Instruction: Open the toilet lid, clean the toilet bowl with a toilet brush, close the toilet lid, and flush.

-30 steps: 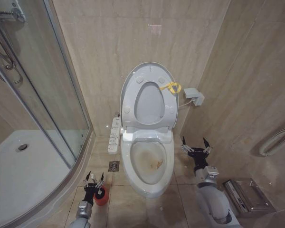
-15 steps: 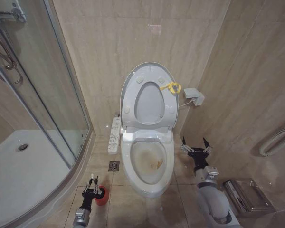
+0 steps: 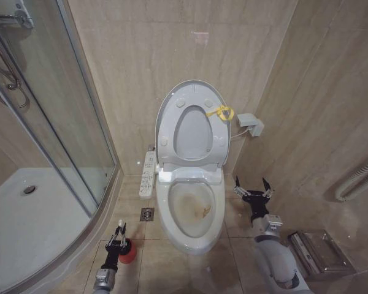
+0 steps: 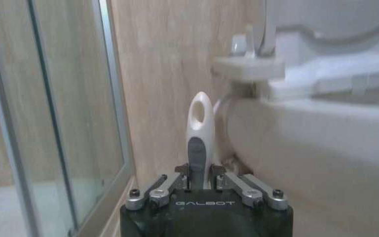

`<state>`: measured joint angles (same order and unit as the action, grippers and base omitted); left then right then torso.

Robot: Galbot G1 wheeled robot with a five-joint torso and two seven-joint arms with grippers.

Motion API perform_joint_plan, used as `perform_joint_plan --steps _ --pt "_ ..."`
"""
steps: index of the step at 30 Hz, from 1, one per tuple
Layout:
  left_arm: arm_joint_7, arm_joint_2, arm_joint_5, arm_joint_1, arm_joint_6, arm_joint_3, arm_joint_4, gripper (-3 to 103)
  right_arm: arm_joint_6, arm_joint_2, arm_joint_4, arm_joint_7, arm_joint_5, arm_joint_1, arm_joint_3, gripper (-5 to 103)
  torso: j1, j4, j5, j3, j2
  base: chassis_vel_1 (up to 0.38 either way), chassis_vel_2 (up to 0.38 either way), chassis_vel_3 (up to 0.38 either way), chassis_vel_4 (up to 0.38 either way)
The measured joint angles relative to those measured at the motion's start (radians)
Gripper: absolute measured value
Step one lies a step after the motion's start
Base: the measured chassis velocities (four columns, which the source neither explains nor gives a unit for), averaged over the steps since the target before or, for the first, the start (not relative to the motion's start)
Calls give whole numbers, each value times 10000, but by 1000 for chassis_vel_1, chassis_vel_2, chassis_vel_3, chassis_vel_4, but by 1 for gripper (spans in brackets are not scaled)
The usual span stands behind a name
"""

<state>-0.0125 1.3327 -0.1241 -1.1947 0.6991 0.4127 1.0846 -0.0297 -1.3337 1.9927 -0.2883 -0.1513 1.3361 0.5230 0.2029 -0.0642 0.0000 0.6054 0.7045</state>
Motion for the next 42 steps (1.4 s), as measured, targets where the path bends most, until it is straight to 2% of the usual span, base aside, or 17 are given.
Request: perform_joint_plan --steps 3,7,10,11,14,15,17,18,21,23,27,35,42 --pt "-89 -47 3 -493 -41 65 1160 19 0 0 1 0 0 0 0 100 0 1 0 0 0 0 0 0 0" --pt "-179 -70 -10 -808 -187 146 1985 19 0 0 1 0 0 0 0 100 0 1 0 0 0 0 0 0 0" --pt "-501 -102 -7 -1251 -406 332 3342 19 0 0 0 0 0 0 0 100 0 2 0 0 0 0 0 0 0" --pt "-501 -102 -7 -1251 -406 332 3342 19 0 0 0 0 0 0 0 100 0 2 0 0 0 0 0 0 0" --pt "-557 -248 -19 -1804 -665 362 4719 19 0 0 0 1 0 0 0 100 0 2 0 0 0 0 0 0 0" --pt "-557 -248 -19 -1804 -665 362 4719 19 0 0 0 1 0 0 0 100 0 2 0 0 0 0 0 0 0" --pt "-589 -369 -49 -2284 -1006 365 5891 19 0 0 0 1 0 0 0 100 0 1 0 0 0 0 0 0 0" --pt "-589 -369 -49 -2284 -1006 365 5891 19 0 0 0 1 0 0 0 100 0 1 0 0 0 0 0 0 0" --pt "-670 -553 -133 -2960 -1526 359 7563 19 0 0 0 -1 0 0 0 100 0 2 0 0 0 0 0 0 0" --pt "-685 -604 -155 -3123 -1636 359 7970 19 0 0 1 1 0 -1 0 100 0 0 1 0 0 0 0 0 0" --pt "-721 -843 -310 -4046 -2255 372 9782 19 0 0 0 -1 0 0 0 100 -1 4 0 0 0 0 0 0 0" --pt "-643 -1256 -384 -4230 -2537 145 10969 19 0 0 0 0 0 0 0 100 0 2 1 0 1 0 0 0 0" --pt "-478 -1986 -901 -3278 -2649 -186 10944 19 0 0 1 -2 0 0 1 100 -2 0 0 -1 1 1 3 2 -8"
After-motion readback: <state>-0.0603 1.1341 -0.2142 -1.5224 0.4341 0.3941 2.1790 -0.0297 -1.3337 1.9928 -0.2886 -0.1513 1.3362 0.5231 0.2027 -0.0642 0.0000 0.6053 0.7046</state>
